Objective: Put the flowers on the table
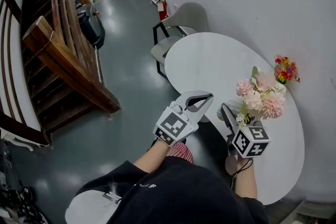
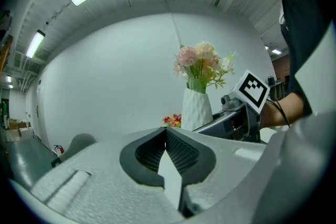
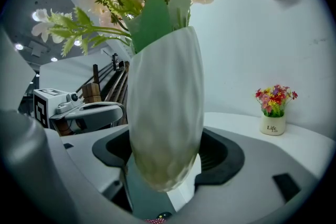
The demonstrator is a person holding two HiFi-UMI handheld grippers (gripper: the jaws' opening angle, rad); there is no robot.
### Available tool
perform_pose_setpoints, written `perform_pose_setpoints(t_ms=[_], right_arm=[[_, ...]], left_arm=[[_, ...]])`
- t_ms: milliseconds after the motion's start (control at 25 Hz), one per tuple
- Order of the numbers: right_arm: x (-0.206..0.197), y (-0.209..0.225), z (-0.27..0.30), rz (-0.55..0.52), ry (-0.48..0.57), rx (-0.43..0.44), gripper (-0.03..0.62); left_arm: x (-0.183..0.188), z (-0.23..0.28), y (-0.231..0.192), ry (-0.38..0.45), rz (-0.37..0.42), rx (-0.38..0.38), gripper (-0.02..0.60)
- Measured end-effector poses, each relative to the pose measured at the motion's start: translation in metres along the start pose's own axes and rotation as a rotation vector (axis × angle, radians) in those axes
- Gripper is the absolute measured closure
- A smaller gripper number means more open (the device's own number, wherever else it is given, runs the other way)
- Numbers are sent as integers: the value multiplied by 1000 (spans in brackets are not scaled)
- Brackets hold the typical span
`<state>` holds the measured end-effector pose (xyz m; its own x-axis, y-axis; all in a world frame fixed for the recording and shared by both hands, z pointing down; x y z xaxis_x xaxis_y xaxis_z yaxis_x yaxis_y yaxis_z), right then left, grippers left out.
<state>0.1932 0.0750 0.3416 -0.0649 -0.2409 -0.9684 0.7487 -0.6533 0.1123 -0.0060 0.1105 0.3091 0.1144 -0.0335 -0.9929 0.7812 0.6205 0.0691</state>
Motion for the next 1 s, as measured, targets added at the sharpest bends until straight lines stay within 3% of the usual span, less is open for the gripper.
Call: perform_pose_setpoints(t_ms=[1000], right_arm=[[26,16,71,50,-34,-158,227]], left_arm=[[-2,48,-95,-7,-35,-147,577]])
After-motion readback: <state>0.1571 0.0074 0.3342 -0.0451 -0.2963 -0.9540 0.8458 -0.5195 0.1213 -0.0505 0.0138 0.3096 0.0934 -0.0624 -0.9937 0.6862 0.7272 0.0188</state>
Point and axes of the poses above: the fingertips, and each gripper's own axes: z forward along the fingers, y to its right, x out of its top, the point moved 10 cm from there along -z, backward along the fingers, and after that the axes turned 7 degrees about -z, right-handed, at the moved point
